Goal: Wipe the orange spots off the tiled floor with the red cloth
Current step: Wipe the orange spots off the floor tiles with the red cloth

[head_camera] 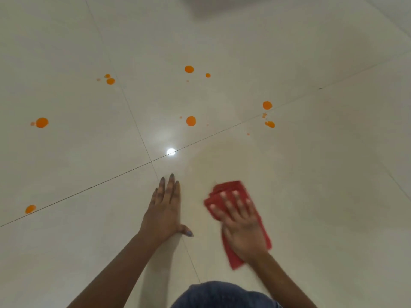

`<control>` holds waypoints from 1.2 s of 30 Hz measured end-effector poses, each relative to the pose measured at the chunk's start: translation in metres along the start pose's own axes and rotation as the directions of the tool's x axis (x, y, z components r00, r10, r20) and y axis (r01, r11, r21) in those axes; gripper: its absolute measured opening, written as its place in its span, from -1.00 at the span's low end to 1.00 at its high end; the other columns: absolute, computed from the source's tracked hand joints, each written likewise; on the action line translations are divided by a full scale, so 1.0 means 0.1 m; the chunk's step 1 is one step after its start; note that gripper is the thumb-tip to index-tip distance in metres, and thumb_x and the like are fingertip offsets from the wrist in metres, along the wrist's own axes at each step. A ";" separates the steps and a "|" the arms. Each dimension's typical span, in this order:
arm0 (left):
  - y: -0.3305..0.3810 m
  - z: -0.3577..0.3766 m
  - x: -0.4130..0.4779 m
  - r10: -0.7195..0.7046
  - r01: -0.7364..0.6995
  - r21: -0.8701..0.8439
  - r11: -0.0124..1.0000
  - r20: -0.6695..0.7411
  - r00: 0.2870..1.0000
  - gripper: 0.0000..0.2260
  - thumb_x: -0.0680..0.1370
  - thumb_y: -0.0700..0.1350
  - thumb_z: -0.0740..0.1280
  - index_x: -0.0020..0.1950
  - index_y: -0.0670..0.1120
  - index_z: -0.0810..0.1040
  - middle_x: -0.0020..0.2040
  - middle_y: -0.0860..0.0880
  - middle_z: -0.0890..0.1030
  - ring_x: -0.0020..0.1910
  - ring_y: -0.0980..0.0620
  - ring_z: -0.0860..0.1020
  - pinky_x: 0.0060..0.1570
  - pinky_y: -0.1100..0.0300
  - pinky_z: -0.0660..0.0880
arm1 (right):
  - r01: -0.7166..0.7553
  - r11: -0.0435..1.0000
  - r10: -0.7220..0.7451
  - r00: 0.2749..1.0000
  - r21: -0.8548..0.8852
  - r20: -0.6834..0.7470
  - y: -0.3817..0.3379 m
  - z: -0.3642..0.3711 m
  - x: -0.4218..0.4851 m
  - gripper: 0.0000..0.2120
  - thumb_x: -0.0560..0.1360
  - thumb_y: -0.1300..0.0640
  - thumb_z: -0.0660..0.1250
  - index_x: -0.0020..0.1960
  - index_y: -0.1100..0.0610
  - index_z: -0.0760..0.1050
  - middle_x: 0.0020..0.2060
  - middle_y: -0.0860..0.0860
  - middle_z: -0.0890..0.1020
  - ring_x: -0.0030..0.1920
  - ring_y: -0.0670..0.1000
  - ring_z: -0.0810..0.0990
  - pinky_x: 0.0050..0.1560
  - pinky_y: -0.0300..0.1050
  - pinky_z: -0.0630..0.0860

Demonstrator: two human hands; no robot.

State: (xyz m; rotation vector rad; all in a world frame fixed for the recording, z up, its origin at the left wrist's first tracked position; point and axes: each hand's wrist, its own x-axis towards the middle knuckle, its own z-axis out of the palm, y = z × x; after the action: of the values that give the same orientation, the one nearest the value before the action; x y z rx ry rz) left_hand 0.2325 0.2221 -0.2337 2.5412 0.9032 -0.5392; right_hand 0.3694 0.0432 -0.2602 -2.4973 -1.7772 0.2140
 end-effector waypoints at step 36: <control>-1.04 0.10 -0.51 -0.166 0.140 -0.189 0.972 -0.133 0.977 0.14 0.22 0.44 0.23 0.47 -0.20 -0.26 0.41 -0.08 -0.39 0.41 -0.02 -0.38 0.45 0.04 -0.19 | 0.177 0.984 -0.178 0.984 0.037 0.024 -1.40 0.10 1.62 -0.46 0.48 -0.03 0.04 0.46 -0.01 0.19 0.45 0.08 0.28 0.44 0.22 0.21 0.38 0.27 0.17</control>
State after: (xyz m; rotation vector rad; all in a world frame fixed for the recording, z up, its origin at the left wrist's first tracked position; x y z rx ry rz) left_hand 0.1254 0.2655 -0.2418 2.3860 1.1544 -0.2997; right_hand 0.2897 0.2420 -0.2632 -2.3062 -1.9745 0.2667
